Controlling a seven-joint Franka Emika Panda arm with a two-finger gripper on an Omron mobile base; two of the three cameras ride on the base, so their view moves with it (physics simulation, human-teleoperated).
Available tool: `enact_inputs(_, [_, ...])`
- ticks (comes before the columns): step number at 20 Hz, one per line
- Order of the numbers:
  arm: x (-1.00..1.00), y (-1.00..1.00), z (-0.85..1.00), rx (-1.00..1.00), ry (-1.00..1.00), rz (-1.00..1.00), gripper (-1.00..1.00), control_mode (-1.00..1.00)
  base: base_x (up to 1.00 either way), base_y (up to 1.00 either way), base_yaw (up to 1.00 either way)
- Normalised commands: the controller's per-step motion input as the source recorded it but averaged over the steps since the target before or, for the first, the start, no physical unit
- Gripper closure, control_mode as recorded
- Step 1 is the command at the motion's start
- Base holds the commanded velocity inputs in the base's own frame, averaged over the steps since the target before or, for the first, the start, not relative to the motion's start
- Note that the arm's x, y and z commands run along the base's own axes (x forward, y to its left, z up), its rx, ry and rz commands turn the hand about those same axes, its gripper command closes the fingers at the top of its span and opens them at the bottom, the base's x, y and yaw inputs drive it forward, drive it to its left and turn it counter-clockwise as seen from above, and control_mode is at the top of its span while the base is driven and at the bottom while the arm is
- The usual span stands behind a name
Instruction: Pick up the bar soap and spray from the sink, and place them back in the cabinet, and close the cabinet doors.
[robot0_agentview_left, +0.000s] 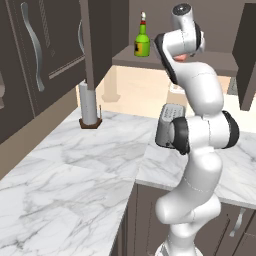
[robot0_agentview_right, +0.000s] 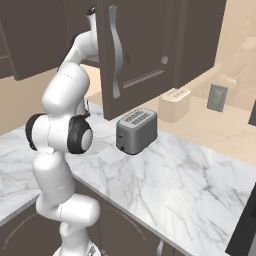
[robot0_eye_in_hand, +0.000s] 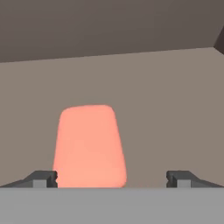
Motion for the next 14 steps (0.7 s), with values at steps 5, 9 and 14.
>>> enact_inputs(5, [-0.42, 0.01, 0.00, -0.02, -0.09, 0.00, -1.00, -1.00, 0.00, 0.00, 0.00])
enact_inputs(9, [-0.42, 0.06, 0.00, -0.04, -0.11, 0.00, -1.00, -1.00, 0.00, 0.00, 0.00])
enact_inputs(14, [-0.45, 0.14, 0.00, -0.06, -0.13, 0.00, -1.00, -1.00, 0.00, 0.00, 0.00])
